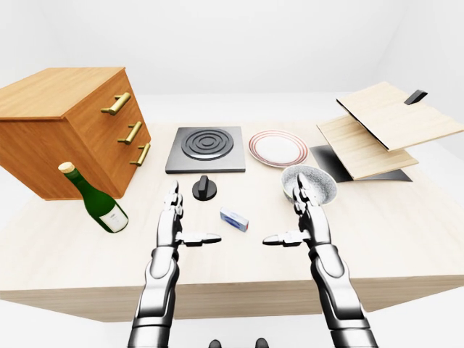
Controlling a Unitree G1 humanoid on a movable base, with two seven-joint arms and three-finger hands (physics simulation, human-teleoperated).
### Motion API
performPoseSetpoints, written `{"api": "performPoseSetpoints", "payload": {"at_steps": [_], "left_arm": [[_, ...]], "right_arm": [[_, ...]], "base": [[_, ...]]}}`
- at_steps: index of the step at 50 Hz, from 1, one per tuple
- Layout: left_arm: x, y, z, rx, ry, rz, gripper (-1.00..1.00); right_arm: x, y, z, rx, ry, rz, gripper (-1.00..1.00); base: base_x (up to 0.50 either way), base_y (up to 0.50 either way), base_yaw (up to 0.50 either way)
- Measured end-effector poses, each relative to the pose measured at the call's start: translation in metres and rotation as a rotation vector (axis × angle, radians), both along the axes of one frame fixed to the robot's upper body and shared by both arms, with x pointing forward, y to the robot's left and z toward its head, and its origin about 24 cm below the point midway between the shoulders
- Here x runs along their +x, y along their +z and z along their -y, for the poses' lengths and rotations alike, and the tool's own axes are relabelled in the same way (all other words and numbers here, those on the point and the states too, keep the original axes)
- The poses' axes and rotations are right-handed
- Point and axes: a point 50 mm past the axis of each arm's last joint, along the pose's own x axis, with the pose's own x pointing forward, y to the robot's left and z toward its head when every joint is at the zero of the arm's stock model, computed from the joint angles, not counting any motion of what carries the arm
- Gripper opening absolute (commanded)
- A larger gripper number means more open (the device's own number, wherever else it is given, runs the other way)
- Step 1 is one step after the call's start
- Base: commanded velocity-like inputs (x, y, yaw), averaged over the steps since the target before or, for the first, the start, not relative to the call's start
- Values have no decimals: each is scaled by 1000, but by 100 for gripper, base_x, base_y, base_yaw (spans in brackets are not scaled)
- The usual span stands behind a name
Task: Pick up the cream cheese and put it in the bowl.
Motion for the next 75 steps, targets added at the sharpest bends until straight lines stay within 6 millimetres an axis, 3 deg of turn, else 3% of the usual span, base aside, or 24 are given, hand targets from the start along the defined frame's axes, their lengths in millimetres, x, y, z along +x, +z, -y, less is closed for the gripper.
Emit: {"api": "performPoseSetpoints", "payload": {"at_steps": [23, 42, 55, 69, 70, 75], "left_arm": [[20, 10, -8, 1, 17, 4, 100], [24, 16, -11, -32, 16, -4, 100], [24, 16, -12, -38, 18, -5, 100], [24, 17, -14, -41, 22, -1, 100], [24, 17, -14, -41, 22, 0, 100], [24, 17, -14, -42, 23, 2, 100]], "right_arm": [[36, 18, -44, -70, 123, 100, 100], [43, -16, -72, -121, 187, -55, 100], [47, -43, -77, -177, 183, -181, 100], [48, -59, -78, -239, 177, -254, 100], [48, -60, -78, -244, 176, -259, -96], [48, -64, -77, -273, 160, -277, -100]], "base": [[0, 0, 0], [0, 0, 0], [0, 0, 0], [0, 0, 0], [0, 0, 0], [0, 0, 0]]}}
